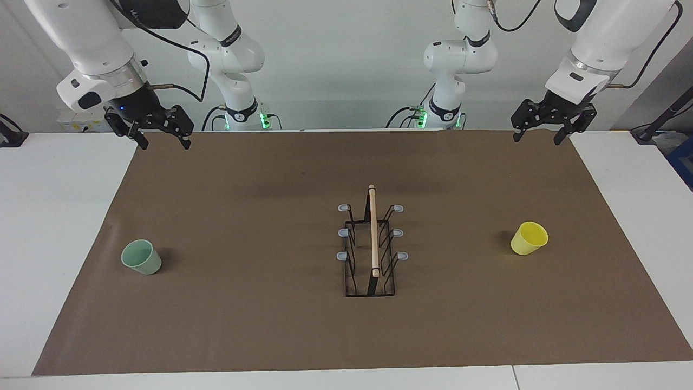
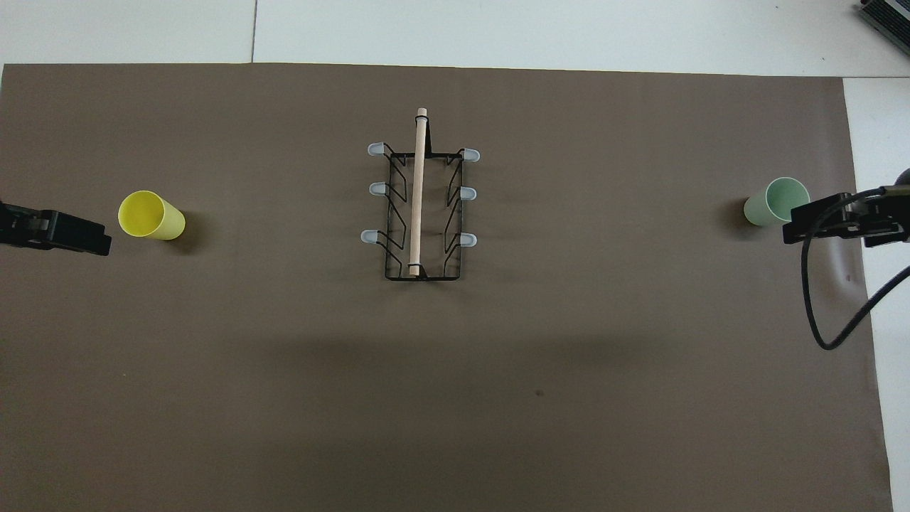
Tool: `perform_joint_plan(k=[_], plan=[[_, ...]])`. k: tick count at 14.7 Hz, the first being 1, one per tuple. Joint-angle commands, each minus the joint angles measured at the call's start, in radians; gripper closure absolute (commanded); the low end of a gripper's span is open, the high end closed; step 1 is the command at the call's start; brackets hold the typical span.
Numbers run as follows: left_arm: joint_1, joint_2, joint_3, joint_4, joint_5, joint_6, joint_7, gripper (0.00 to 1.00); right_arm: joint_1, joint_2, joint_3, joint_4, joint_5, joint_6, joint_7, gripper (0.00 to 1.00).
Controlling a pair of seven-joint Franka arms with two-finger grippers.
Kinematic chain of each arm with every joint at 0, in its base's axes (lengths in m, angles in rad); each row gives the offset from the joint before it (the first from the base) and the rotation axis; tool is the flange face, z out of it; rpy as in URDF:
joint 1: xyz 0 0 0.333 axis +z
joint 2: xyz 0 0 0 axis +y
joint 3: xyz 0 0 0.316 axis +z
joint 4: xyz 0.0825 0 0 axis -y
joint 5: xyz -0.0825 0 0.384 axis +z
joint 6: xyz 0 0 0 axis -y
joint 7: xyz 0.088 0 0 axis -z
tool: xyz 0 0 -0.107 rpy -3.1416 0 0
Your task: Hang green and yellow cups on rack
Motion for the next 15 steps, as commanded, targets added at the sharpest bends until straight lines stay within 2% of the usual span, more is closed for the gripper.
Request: perform_joint_plan(k=[1, 7, 11, 13, 15], plan=[[-0.004, -0.017, 0.004, -0.017, 0.014, 0.008, -0.008, 0.0, -0.014, 0.014, 0.015, 0.024, -0.004, -0.012, 0.01, 0.0], [-0.006, -0.024, 0.006, -0.023, 0.014, -0.021, -0.002, 0.0, -0.014, 0.014, 0.015, 0.019, -0.005, -0.005, 0.01, 0.0], [-0.001, -0.028, 0.007, -0.038, 0.014, 0.003, -0.011, 0.0, -0.01, 0.013, 0.015, -0.017, -0.015, 0.054, 0.01, 0.0], [0.011, -0.015, 0.006, -0.02, 0.014, 0.005, -0.01, 0.0, -0.007, 0.013, 0.015, -0.056, -0.022, 0.1, 0.004, 0.0], [0.013, 0.027, 0.007, 0.015, 0.011, -0.009, -0.01, 0.0, -0.007, 0.011, 0.015, -0.1, -0.042, 0.151, 0.001, 0.0]])
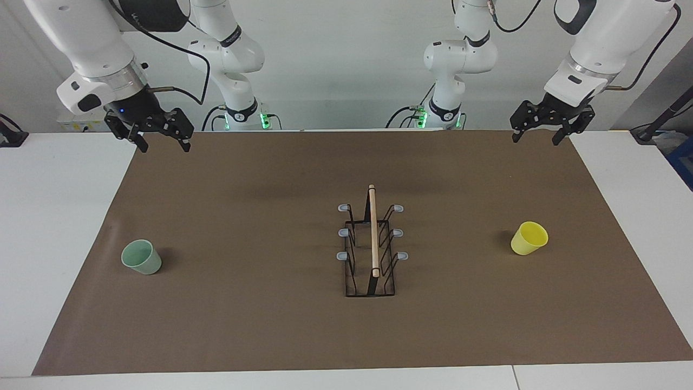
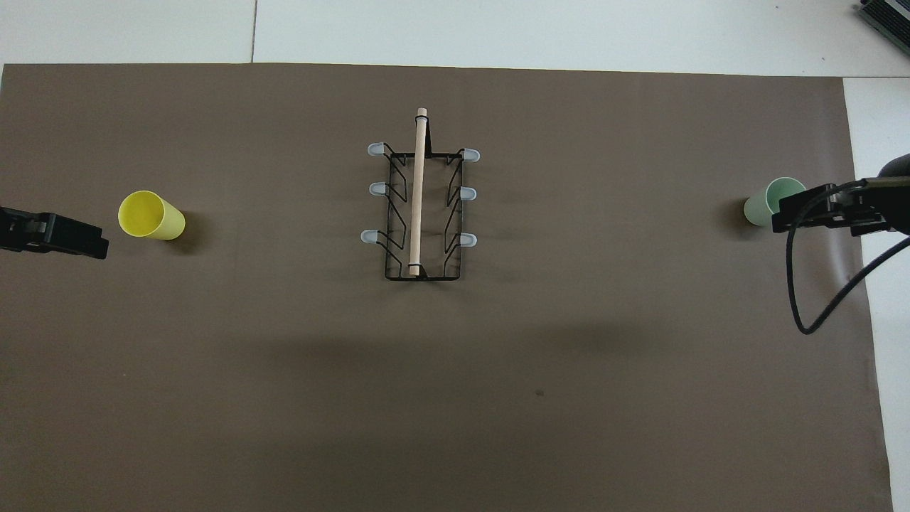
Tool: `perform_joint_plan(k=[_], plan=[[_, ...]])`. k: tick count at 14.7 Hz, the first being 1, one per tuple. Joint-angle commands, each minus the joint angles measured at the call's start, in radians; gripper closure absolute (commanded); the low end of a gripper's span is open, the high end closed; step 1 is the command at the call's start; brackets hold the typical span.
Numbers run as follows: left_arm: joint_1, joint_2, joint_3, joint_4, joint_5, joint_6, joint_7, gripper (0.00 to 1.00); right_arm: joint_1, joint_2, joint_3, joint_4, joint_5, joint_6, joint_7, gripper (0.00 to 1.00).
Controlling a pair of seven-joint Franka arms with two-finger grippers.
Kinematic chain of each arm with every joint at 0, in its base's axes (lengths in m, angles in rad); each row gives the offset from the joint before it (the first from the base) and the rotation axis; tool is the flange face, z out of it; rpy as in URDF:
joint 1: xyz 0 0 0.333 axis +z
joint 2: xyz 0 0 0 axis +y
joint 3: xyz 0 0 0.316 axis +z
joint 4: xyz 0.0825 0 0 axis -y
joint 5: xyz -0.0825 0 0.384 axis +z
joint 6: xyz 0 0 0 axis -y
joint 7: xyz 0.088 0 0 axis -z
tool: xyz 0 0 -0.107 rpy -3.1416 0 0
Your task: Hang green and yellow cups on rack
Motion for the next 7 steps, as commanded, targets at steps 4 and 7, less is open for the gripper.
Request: perform_joint_plan(k=[4, 7], plan=[[0.026, 0.125, 0.012, 0.123, 0.001, -0.012, -0.024, 0.0, -0.01, -0.005, 0.012, -0.119, -0.04, 0.141, -0.019, 0.0], [0.047, 0.202, 0.023, 0.179, -0.016, -0.012, -0.142, 0.0, -0.007, -0.005, 0.012, -0.178, -0.06, 0.226, -0.02, 0.0]])
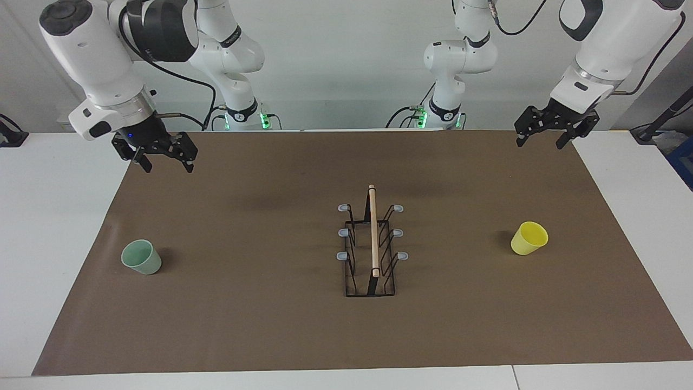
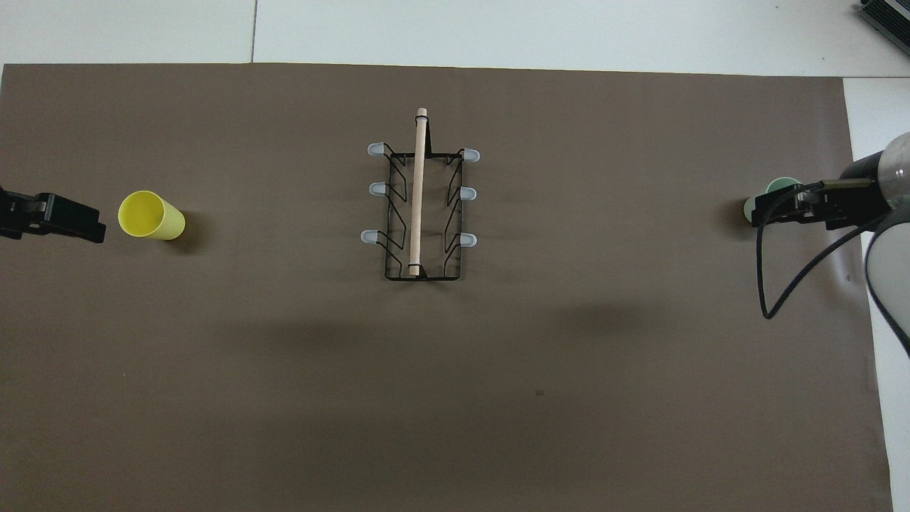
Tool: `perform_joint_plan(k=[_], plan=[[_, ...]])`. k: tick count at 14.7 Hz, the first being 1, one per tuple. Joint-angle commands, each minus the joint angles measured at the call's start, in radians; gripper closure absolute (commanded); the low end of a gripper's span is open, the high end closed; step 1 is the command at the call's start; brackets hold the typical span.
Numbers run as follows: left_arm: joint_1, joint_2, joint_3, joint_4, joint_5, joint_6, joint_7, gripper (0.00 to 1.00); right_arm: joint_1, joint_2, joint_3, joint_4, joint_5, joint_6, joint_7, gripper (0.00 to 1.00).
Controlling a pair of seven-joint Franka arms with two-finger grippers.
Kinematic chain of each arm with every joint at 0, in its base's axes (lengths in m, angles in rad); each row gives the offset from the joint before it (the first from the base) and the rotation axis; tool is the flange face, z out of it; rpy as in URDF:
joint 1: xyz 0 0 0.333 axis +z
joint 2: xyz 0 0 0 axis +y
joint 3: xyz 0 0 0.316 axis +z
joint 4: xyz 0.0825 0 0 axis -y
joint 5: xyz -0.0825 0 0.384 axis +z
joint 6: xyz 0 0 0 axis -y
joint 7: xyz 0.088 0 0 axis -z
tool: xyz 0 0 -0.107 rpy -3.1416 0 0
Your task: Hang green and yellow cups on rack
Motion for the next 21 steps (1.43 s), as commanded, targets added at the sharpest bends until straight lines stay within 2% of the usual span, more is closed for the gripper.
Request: perform_joint_plan(k=[1, 3, 6, 8, 10, 12, 13, 16, 19, 21], plan=[[0.044, 0.107, 0.009, 0.11, -0.06, -0.013, -0.14, 0.0, -0.004, -0.01, 0.011, -0.076, -0.032, 0.088, -0.017, 0.0], [0.081, 0.17, 0.027, 0.159, -0.118, -0.027, -0.251, 0.0, -0.001, 0.03, 0.011, -0.081, -0.067, 0.112, -0.046, 0.0], [0.087, 0.219, 0.055, 0.163, -0.187, 0.034, -0.462, 0.01, 0.037, 0.073, 0.013, -0.079, -0.211, 0.139, -0.247, 0.0], [0.101, 0.261, 0.075, 0.169, -0.221, 0.046, -0.583, 0.01, 0.052, 0.076, 0.013, -0.081, -0.301, 0.133, -0.377, 0.0], [0.101, 0.308, 0.084, 0.187, -0.224, 0.056, -0.709, 0.01, 0.065, 0.076, 0.013, -0.087, -0.338, 0.121, -0.442, 0.0], [0.136, 0.394, 0.09, 0.257, -0.296, 0.043, -0.824, 0.01, 0.088, 0.075, 0.013, -0.11, -0.434, 0.119, -0.54, 0.0], [0.168, 0.419, 0.084, 0.273, -0.328, 0.059, -0.884, 0.01, 0.114, 0.069, 0.013, -0.115, -0.478, 0.083, -0.565, 0.0], [0.178, 0.495, 0.09, 0.29, -0.347, 0.124, -0.973, 0.0, 0.126, 0.067, 0.013, -0.113, -0.513, -0.04, -0.643, 0.0], [0.252, 0.548, 0.085, 0.286, -0.471, 0.195, -1.068, 0.0, 0.151, 0.073, 0.013, -0.151, -0.712, -0.049, -0.911, 0.0], [0.279, 0.586, 0.085, 0.285, -0.509, 0.189, -1.134, 0.0, 0.164, 0.078, 0.013, -0.191, -0.807, -0.02, -0.948, 0.0]])
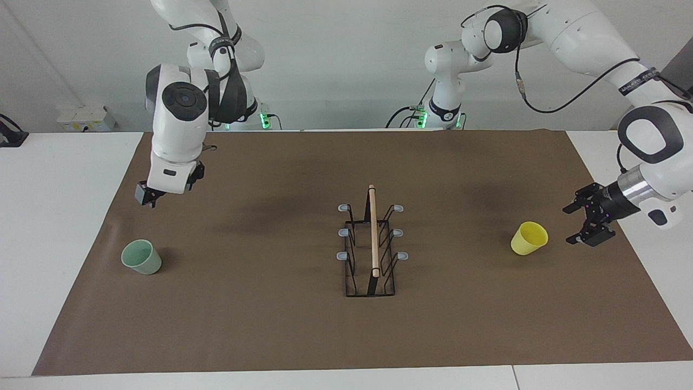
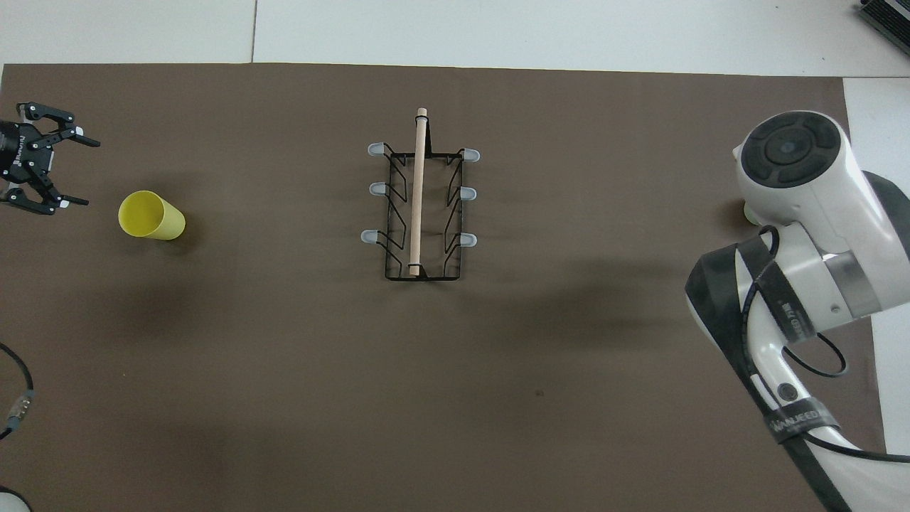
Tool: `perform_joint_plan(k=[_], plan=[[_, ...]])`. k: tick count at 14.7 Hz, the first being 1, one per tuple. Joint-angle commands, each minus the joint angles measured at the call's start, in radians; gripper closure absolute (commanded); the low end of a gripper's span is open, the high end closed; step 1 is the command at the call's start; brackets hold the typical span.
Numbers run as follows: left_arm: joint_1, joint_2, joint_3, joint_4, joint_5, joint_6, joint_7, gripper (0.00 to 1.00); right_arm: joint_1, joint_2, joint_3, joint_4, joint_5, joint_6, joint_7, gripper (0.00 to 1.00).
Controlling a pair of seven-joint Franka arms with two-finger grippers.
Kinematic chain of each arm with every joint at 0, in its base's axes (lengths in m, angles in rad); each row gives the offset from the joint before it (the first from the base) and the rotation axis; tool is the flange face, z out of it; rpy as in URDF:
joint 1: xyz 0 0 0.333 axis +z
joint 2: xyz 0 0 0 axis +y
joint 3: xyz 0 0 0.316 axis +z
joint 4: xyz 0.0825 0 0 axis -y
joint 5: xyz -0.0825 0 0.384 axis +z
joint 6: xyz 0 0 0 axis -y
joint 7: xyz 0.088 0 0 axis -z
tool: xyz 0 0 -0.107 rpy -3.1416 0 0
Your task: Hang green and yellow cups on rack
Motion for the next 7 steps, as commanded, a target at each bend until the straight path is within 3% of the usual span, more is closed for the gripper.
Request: perform_joint_plan(k=[1, 4, 7], plan=[[0.055, 0.071, -0.005, 0.039, -0.075, 0.0, -0.088, 0.0, 0.017, -0.01, 0.004, -0.088, -0.143, 0.059, -0.071, 0.0], [0.086, 0.071, -0.005, -0.03, -0.17, 0.059, -0.084, 0.0, 0.017, 0.017, 0.004, -0.148, -0.259, 0.16, -0.076, 0.0], [0.08, 0.002, -0.005, -0.208, -0.224, 0.079, -0.075, 0.0, 0.005, 0.054, 0.004, -0.149, -0.319, 0.241, -0.076, 0.0]])
